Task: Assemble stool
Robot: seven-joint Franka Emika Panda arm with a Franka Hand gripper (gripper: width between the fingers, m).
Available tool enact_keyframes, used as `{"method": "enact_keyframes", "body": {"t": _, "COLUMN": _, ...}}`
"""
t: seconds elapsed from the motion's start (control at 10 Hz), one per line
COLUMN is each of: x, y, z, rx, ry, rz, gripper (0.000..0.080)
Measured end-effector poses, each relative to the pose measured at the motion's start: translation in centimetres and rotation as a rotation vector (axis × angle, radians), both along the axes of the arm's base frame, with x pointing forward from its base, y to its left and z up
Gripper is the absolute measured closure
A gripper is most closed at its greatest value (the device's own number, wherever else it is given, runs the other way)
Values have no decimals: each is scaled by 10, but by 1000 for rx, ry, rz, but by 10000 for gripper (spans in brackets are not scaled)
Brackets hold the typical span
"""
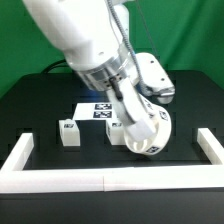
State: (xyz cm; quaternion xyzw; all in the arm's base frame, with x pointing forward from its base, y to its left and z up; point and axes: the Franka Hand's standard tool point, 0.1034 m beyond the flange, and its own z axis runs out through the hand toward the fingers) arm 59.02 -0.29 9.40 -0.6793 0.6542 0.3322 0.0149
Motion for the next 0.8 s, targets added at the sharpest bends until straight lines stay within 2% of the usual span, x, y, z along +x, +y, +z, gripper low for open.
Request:
{"method": "enact_keyframes", "body": {"t": 0.1, "x": -1, "y": 5, "z": 0, "rx": -39, "ry": 57, "rz": -67, "gripper": 462}}
{"method": "enact_keyframes", "body": {"t": 0.2, "x": -2, "y": 13, "z": -2, "rx": -54, "ry": 71, "rz": -81, "gripper": 462}}
{"method": "enact_keyframes", "body": {"t": 0.4, "x": 1, "y": 23, "z": -10, "rx": -69, "ry": 38, "rz": -87, "gripper": 462}}
{"method": "enact_keyframes", "body": {"t": 0.6, "x": 13, "y": 38, "z": -10, "rx": -145, "ry": -55, "rz": -168, "gripper": 462}}
{"method": "enact_keyframes", "body": {"t": 0.7, "x": 8, "y": 38, "z": -10, "rx": -136, "ry": -46, "rz": -147, "gripper": 462}}
{"method": "enact_keyframes", "body": {"t": 0.8, "x": 9, "y": 37, "z": -11, "rx": -137, "ry": -46, "rz": -149, "gripper": 389}}
